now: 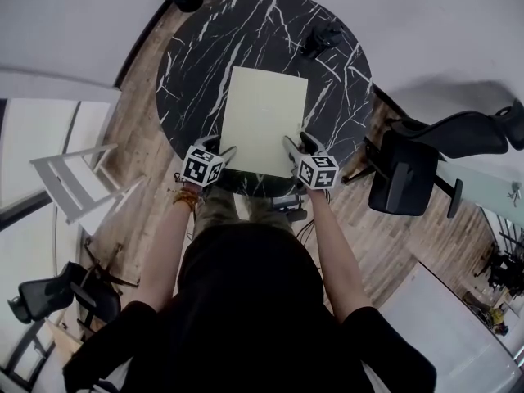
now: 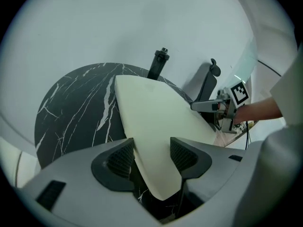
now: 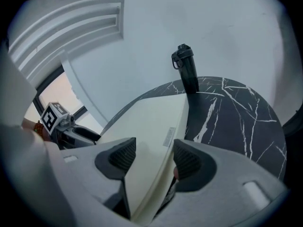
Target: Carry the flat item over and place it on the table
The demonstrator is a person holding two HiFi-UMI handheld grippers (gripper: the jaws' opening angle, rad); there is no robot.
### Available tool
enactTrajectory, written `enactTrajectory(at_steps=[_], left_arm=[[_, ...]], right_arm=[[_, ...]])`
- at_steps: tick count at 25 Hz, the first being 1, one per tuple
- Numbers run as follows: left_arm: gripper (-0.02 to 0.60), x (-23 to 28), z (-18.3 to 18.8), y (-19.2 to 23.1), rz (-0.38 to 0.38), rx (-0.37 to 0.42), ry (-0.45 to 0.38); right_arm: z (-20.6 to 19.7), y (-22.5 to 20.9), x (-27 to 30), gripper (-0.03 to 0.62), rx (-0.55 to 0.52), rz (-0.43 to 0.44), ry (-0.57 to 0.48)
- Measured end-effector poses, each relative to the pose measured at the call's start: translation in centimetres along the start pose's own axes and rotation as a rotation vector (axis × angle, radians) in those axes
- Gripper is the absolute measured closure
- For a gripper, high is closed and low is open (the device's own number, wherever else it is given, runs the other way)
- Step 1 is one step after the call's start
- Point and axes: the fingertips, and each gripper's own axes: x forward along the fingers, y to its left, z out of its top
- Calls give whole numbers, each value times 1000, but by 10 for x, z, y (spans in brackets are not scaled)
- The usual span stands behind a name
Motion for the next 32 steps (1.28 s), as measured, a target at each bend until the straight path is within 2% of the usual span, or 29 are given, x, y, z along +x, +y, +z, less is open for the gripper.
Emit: enactTrajectory(at_steps=[7, 23, 32], left_arm=[[337, -1, 8, -8, -11, 29, -30], [337, -9, 19, -26, -8, 71, -92], [337, -24, 41, -53, -2, 119, -175]], right_arm=[[10, 13, 0, 352, -59, 34, -24], [15, 25, -15, 352, -85, 41, -56], [25, 38, -36, 352, -116, 56, -112]])
